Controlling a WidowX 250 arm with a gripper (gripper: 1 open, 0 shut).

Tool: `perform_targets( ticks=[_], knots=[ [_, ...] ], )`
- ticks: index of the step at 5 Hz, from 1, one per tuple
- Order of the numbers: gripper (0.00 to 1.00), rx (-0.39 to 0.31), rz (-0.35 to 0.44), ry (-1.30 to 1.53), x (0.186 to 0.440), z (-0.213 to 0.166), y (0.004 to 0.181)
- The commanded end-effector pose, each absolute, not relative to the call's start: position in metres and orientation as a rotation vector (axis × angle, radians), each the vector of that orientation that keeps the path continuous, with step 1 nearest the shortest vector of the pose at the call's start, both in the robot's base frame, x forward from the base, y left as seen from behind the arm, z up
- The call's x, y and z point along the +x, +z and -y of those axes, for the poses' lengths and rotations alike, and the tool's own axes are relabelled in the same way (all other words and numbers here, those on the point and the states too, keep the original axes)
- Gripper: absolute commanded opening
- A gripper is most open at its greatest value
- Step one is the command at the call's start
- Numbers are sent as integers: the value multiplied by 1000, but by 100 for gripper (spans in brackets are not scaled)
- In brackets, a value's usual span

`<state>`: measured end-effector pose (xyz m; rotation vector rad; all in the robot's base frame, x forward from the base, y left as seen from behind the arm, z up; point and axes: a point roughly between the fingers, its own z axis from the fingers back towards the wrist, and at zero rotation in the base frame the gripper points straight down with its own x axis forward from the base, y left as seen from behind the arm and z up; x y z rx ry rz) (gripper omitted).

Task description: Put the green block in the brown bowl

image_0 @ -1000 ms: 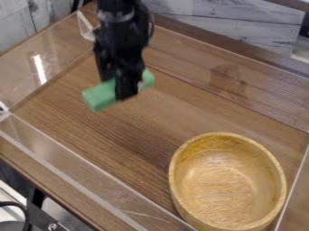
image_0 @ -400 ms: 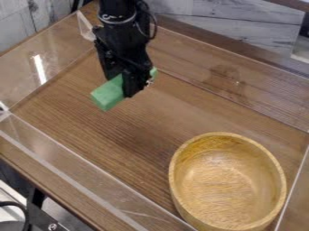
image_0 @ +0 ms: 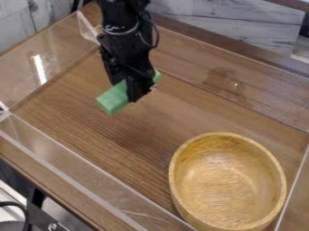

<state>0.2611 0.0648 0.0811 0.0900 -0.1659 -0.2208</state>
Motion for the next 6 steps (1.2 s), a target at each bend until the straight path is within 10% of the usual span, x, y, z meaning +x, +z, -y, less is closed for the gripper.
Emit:
perform_targets(
  ticks=[1, 6],
  knots=[
    [0, 103, 211, -220, 268, -67, 83],
    [0, 120, 321, -260, 285, -79, 68]
  ],
)
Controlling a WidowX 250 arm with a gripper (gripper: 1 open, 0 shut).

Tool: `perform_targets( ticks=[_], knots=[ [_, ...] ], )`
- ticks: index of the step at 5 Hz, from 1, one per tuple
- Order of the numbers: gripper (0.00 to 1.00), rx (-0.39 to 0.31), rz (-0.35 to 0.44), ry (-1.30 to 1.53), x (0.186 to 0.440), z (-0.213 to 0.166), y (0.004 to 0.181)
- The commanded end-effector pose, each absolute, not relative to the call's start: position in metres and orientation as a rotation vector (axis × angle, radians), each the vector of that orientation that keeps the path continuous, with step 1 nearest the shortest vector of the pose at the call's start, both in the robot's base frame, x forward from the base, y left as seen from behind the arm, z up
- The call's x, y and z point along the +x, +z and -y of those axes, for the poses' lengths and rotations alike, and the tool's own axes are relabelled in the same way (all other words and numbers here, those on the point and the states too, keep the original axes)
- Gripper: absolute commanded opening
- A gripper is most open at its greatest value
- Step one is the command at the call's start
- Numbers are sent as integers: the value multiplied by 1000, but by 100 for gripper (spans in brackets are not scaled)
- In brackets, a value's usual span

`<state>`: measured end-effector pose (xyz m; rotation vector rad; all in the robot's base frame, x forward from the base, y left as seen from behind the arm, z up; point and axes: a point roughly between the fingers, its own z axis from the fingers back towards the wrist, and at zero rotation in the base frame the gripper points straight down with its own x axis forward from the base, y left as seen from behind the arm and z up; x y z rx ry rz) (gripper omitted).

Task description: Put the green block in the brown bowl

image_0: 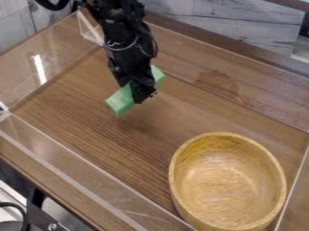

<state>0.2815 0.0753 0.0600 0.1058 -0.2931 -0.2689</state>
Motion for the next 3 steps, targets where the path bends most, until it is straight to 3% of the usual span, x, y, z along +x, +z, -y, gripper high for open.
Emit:
perform_targets(
  ticks=[1, 3],
  knots=[
    [0, 114, 322, -252, 278, -60, 75],
    [0, 100, 330, -234, 268, -27, 87]
  ],
)
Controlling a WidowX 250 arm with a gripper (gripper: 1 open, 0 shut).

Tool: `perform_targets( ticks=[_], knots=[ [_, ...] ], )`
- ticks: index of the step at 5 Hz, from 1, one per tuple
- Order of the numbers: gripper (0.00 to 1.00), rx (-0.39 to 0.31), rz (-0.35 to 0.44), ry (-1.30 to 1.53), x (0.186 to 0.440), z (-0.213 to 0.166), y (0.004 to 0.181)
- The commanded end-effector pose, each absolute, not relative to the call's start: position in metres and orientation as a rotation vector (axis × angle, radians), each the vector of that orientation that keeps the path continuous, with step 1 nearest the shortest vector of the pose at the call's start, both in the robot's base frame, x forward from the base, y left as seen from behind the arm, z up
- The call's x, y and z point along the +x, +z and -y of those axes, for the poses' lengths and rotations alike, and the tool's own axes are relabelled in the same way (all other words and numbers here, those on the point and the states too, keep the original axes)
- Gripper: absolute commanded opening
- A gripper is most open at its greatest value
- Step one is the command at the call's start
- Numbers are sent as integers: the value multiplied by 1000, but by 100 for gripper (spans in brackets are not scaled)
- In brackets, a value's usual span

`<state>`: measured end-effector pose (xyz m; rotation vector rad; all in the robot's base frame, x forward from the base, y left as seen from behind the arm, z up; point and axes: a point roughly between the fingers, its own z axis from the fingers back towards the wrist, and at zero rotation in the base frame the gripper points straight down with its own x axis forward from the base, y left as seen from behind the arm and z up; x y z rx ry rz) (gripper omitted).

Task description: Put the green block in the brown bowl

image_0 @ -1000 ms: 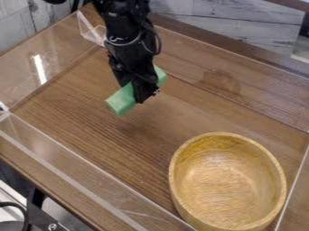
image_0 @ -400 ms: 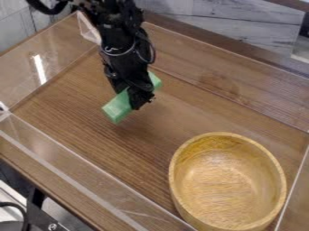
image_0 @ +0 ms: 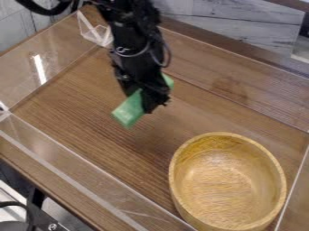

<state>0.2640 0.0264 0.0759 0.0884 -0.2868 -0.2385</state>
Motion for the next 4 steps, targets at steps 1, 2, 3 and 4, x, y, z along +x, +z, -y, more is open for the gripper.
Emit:
perform_targets(
  ticks=[1, 2, 3, 4],
  knots=[
    [0, 88, 332, -237, 263, -2, 92],
    [0, 79, 333, -236, 258, 25, 93],
    [0, 72, 334, -226, 252, 48, 96],
    [0, 65, 333, -232, 246, 66, 95]
  ],
)
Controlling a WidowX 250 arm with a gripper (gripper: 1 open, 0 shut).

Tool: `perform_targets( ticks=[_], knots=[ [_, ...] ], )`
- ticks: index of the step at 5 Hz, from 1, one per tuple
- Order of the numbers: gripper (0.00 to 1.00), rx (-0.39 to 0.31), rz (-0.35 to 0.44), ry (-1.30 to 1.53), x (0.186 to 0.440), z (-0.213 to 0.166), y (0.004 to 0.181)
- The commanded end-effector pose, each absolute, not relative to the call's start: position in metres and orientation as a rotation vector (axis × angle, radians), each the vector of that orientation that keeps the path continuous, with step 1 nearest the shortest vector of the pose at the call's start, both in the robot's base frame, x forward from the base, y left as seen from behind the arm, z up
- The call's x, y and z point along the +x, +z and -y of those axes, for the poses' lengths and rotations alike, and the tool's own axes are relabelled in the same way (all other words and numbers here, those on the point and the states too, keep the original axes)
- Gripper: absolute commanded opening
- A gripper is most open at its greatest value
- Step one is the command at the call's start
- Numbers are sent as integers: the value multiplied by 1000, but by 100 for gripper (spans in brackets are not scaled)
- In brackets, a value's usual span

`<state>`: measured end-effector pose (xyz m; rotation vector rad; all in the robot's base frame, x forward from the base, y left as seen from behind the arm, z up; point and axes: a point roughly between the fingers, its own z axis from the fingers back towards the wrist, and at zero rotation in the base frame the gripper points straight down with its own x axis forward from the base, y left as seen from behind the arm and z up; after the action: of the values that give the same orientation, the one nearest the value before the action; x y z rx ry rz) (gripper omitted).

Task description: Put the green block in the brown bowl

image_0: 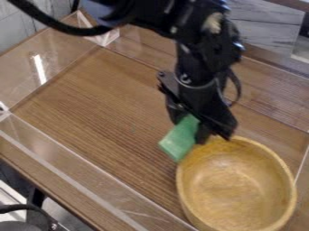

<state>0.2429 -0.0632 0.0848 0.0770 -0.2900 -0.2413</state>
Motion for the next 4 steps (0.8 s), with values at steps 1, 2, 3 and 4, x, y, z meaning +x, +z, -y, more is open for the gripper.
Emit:
perform_targets(
  ticks=[1, 2, 3, 4],
  knots=[
    [0, 55, 330, -237, 243, 82, 93],
    [0, 44, 317, -254, 239, 97, 86],
    [0, 28, 299, -238, 235, 101, 84],
    [0, 17, 282, -225, 233, 103, 82]
  ],
)
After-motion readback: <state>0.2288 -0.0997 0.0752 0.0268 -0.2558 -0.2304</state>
